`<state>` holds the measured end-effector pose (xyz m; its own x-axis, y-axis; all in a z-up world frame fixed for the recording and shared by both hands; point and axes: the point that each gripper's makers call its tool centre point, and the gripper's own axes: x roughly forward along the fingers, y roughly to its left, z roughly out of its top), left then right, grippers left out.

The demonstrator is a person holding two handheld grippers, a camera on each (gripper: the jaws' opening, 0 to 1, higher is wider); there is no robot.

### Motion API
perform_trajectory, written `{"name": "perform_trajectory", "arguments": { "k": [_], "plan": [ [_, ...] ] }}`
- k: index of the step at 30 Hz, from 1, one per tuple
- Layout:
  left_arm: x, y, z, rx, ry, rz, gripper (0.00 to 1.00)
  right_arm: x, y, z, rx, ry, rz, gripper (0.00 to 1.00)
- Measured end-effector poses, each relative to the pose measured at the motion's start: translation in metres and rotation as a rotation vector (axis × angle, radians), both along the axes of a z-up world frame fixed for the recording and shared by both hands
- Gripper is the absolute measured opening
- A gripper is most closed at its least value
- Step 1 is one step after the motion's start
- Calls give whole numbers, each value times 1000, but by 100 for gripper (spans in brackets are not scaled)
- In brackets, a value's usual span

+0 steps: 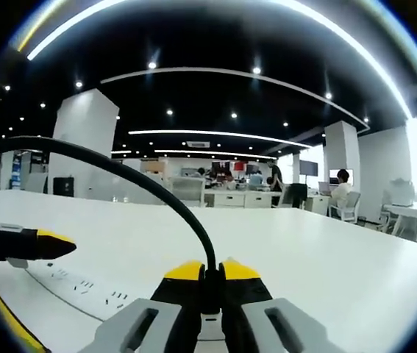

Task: Locate the USB plug end of the data cable currently connected to the USB port on the desk. Grip the plug, withdraw it from the port, and place it onto the desktop.

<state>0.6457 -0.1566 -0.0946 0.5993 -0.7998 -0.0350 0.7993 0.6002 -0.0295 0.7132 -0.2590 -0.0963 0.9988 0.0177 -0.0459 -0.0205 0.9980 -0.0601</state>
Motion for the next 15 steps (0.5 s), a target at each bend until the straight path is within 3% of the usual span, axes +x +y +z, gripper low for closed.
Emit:
{"name": "perform_trajectory", "arguments": {
  "k": [7,15],
  "plan": [
    [4,-2,0,7,1,-4,78,3,-2,1,47,12,3,9],
    [11,-5,4,4,2,-4,78,2,1,1,30,10,-21,9]
  ]
}}
